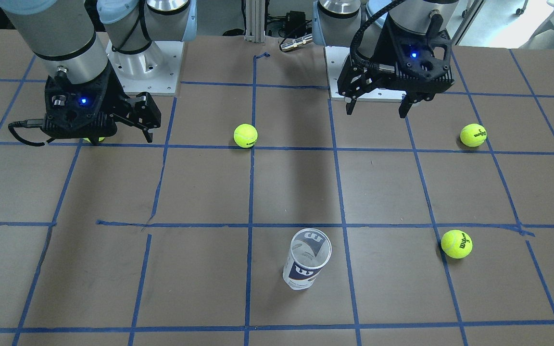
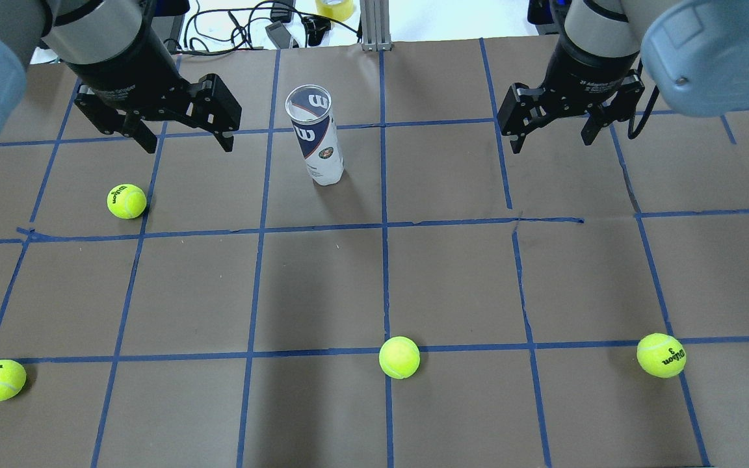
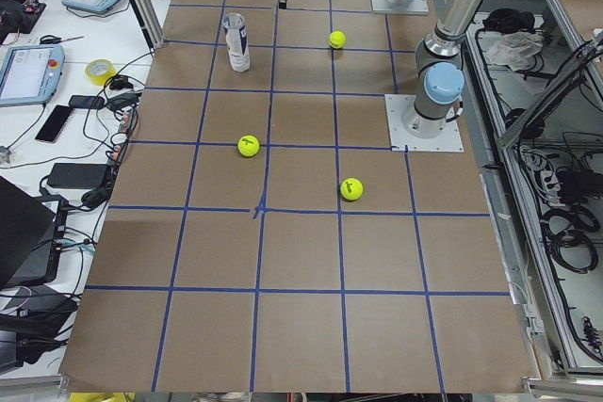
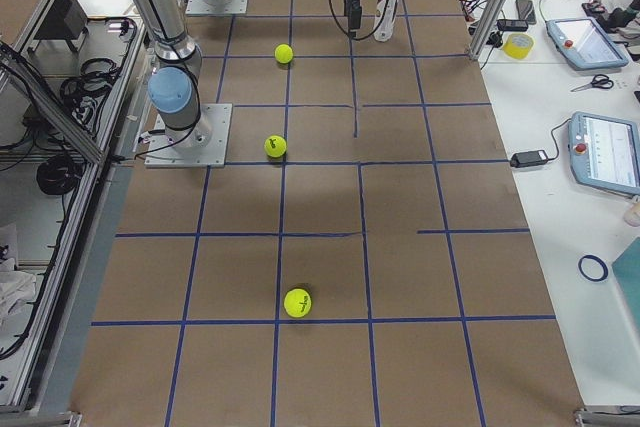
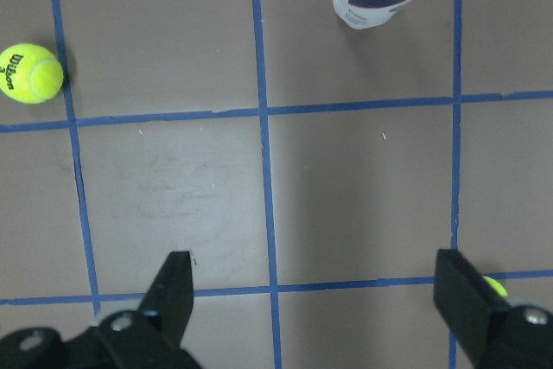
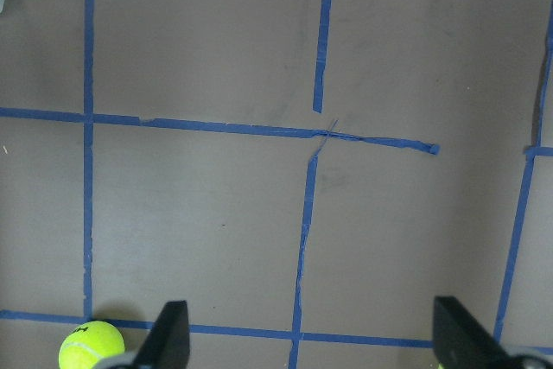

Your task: Lift up tennis ball bucket

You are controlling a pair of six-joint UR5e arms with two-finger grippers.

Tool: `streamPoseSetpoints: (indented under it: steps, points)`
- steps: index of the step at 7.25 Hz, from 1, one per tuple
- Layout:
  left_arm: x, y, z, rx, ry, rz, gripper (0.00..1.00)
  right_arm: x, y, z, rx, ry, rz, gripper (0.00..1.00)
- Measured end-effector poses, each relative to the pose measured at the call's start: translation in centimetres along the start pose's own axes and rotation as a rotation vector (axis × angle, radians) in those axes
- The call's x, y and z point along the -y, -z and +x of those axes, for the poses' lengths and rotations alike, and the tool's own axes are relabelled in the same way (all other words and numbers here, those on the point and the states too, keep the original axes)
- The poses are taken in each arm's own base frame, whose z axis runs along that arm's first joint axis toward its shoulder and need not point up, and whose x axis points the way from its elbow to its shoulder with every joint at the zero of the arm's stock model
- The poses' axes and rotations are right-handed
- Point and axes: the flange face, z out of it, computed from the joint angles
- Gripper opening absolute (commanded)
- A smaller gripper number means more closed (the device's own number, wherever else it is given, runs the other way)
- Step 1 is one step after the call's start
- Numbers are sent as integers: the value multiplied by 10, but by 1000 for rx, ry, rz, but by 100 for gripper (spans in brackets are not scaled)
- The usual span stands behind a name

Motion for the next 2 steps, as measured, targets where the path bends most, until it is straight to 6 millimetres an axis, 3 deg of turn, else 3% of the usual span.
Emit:
streamPoseSetpoints:
  steps: [2]
  points:
    - [-1, -1, 0, -2, -4, 10, 100, 0, 0, 0, -1, 0, -1, 100]
